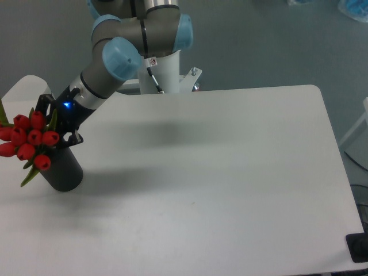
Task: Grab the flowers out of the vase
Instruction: 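Close the gripper on the tulip stems, then lift the gripped tulips up out of the black vase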
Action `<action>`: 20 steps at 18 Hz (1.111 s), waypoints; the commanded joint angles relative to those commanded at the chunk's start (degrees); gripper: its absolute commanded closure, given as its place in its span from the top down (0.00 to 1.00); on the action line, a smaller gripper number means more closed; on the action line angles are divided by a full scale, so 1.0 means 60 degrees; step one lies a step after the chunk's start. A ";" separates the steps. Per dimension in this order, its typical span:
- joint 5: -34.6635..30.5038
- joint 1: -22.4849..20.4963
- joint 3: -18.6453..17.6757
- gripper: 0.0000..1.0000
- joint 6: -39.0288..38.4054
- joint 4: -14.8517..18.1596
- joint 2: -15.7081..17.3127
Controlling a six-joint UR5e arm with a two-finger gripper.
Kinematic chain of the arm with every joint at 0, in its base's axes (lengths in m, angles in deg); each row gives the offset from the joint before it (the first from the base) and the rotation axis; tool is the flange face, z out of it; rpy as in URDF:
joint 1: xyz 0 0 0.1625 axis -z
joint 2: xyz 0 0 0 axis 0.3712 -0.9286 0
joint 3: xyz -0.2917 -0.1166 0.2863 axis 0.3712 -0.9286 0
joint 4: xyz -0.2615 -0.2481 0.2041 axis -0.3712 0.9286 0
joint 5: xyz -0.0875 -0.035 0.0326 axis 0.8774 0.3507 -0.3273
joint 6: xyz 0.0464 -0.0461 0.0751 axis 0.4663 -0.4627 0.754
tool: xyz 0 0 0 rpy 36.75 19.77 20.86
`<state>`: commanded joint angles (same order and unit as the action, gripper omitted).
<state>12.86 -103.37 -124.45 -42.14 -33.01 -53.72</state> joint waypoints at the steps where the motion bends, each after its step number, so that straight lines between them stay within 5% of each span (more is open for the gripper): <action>1: 0.0015 -0.0015 0.0029 0.46 0.0000 0.0015 0.0058; 20: 0.1597 -0.0278 0.1332 0.46 -0.2209 0.0015 0.0674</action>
<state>22.43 -105.04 -116.46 -55.40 -32.92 -49.67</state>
